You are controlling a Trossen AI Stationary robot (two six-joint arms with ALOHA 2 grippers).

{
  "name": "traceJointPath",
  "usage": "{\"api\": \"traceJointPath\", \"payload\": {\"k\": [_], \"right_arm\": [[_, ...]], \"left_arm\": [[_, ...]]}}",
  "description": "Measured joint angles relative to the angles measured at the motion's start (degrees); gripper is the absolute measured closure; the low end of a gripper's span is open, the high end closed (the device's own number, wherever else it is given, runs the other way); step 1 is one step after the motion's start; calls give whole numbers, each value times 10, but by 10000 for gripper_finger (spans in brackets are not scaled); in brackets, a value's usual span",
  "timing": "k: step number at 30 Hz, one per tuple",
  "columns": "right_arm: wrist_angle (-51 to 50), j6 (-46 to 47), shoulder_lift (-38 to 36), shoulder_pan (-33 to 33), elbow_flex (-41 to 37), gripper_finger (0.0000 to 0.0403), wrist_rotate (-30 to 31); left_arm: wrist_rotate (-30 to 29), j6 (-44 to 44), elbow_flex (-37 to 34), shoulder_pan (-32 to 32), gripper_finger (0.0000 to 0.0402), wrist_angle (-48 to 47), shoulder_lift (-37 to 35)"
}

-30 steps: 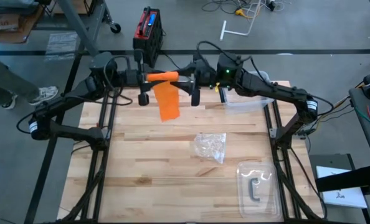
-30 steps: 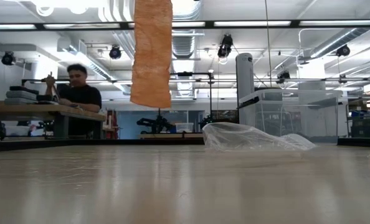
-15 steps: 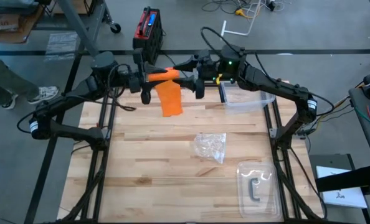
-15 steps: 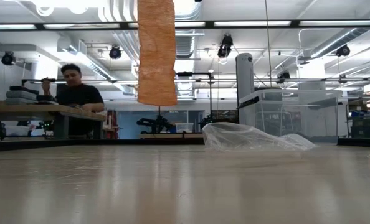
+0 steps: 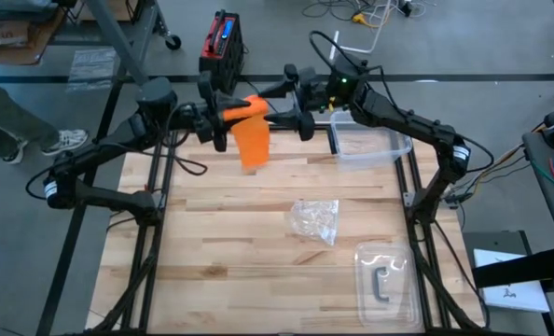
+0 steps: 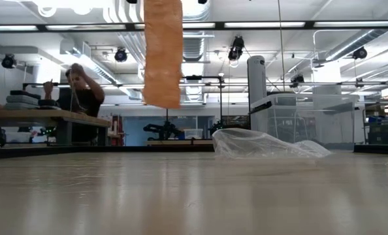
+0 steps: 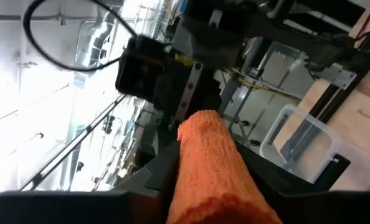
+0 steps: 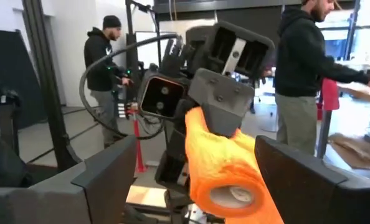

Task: Roll bandage
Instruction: Roll the orange bandage

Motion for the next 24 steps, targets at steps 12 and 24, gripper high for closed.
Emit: {"api": "traceJointPath", "payload": {"k": [12,24], "right_arm": [[-5,28,22,-8,-1,86,-50],[-28,38,20,-9,-1,96,-54]], "left_arm": [[7,126,0,-32,285,7,38],[-4,149,0,-37,278,39,39]]}}
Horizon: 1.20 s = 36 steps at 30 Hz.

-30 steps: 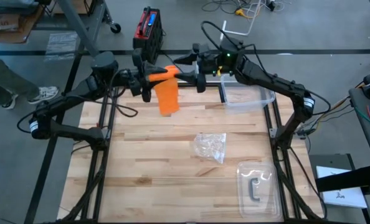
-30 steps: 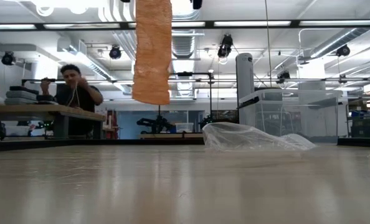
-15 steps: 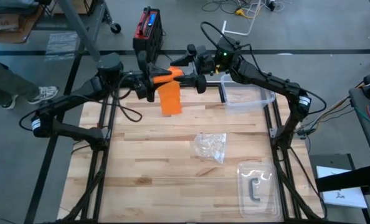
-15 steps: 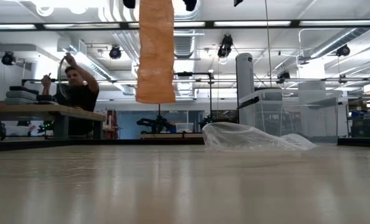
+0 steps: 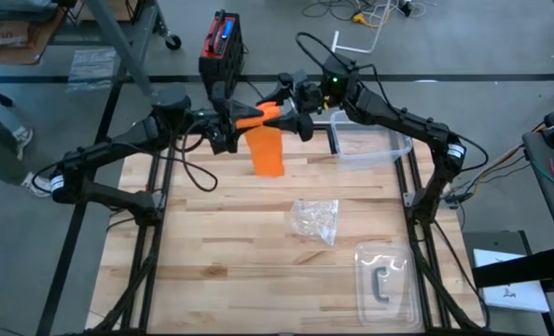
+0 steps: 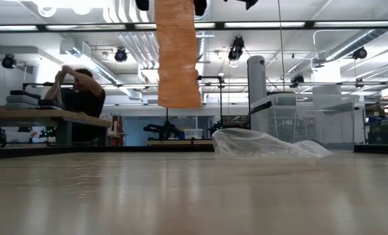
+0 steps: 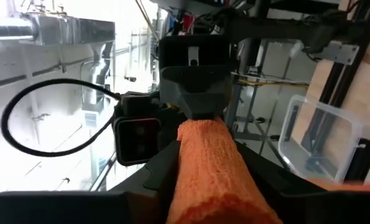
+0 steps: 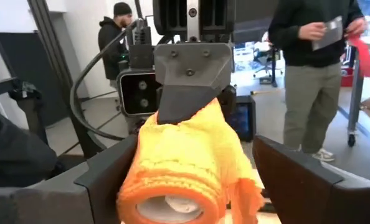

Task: Roll bandage
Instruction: Roll the orange bandage

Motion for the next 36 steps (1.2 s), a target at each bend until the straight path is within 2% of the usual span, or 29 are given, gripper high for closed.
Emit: {"api": "traceJointPath", "payload": {"k": [4,9,16,23,29,36], "right_arm": [[2,-2,0,1,0,95,0],[-2,-12,2,2,0,112,0],[0,-79,-2,2,0,132,1],[0,-147,-7,9,0,111,18],[-6,-191,-10,12,0,94,31],[-24,-231,-12,26,0,110,72]], "left_arm": [[-4,8,0,0,277,1,3],[-5,9,0,0,286,0,3],[-5,-2,0,-1,282,-1,2],[-6,-14,0,-1,273,-2,2],[-23,-17,0,-1,283,-2,2],[-34,-17,0,-1,287,5,1]]}}
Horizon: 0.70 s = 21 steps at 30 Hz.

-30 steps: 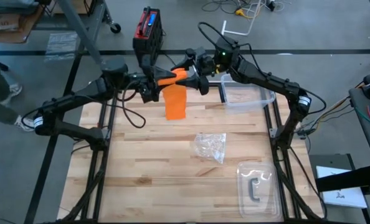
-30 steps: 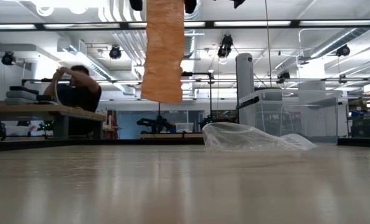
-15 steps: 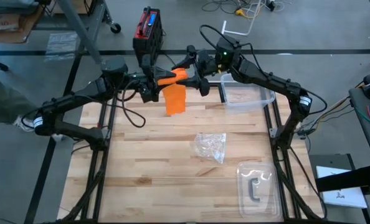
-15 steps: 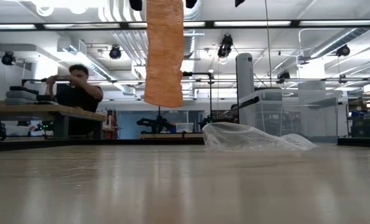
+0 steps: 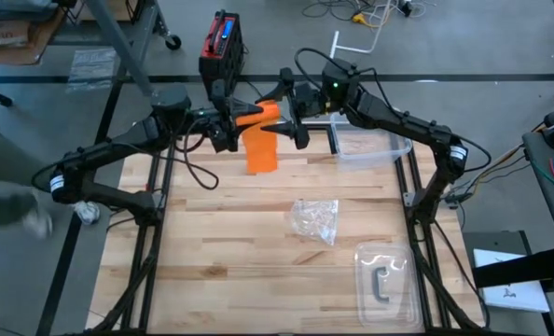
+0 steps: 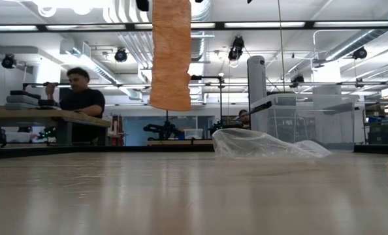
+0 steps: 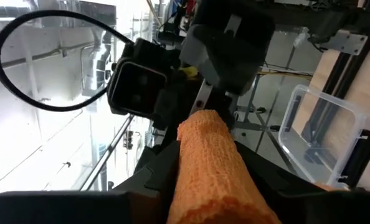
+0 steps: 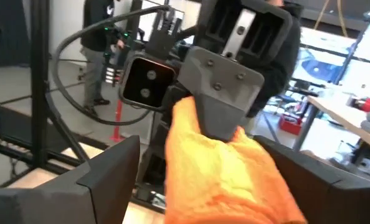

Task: Roll bandage
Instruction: Roll the orange bandage

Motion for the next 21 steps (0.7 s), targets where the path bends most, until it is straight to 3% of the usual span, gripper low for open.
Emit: {"api": "traceJointPath", "payload": {"k": [21], "right_arm": [[-1,73,0,2,0,236,28]], "left_arm": [[0,-24,0,-3,279,10,-1]]}}
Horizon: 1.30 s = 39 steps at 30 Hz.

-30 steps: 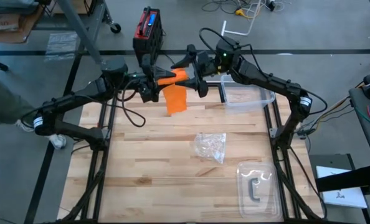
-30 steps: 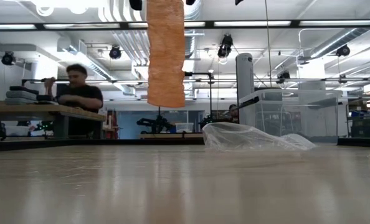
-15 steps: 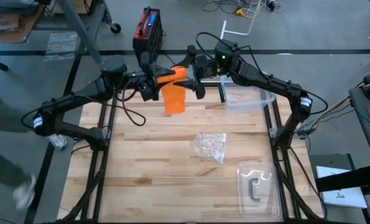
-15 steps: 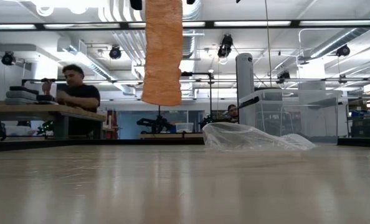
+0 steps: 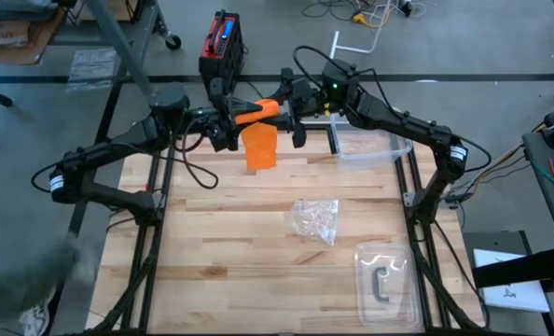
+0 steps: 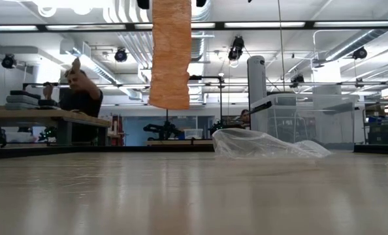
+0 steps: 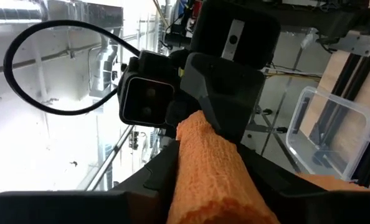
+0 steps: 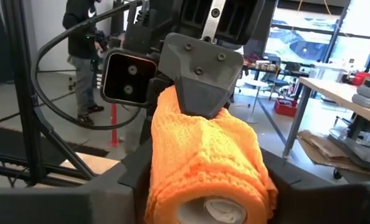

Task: Roll bandage
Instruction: Roll the orange bandage

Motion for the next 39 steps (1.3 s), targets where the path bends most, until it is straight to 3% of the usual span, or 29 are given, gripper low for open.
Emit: {"api": "traceJointPath", "payload": {"k": [7,10,15,22,29,39], "right_arm": [[1,8,0,0,0,249,0],[5,5,0,0,0,251,3],[9,-22,0,0,0,262,5],[8,-110,0,0,0,285,5],[3,-207,2,0,0,294,32],[-26,-340,2,14,-1,299,40]], "left_arm": [[-5,-90,0,0,235,2,-2],[-35,-153,0,0,207,4,-6],[-65,-303,0,0,159,-11,-23],[-59,-500,0,1,107,-41,-47],[-49,-647,1,2,92,-69,-48],[-47,-779,1,23,108,-68,-48]]}}
